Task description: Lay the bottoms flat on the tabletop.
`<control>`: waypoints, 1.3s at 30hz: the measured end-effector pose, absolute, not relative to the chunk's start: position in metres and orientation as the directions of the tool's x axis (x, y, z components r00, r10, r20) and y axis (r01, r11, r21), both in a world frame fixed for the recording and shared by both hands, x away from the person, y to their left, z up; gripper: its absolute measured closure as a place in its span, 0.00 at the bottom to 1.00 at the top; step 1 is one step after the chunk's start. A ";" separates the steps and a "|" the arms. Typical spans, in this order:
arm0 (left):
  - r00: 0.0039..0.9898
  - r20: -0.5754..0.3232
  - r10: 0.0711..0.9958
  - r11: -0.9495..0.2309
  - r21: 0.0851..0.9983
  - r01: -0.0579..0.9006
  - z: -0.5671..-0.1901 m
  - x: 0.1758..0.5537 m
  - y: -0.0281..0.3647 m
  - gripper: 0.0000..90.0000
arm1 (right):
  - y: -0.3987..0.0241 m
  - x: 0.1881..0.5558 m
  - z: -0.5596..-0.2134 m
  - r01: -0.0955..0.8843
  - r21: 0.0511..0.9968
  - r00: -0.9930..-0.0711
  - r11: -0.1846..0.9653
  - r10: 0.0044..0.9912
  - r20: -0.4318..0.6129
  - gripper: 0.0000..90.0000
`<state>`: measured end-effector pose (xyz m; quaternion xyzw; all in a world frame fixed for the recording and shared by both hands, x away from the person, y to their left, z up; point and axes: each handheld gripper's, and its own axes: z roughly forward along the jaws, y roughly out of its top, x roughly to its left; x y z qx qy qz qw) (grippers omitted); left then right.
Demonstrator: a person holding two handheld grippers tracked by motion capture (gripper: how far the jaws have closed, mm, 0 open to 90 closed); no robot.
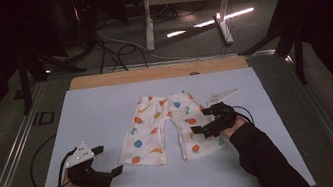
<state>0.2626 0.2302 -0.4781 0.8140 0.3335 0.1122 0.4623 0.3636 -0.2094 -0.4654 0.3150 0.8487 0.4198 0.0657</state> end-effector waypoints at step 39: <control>0.738 -0.123 0.664 -0.376 0.798 0.472 -0.492 0.248 0.232 0.00 | -0.288 0.254 -0.501 0.479 0.748 -0.741 0.459 0.668 0.064 0.11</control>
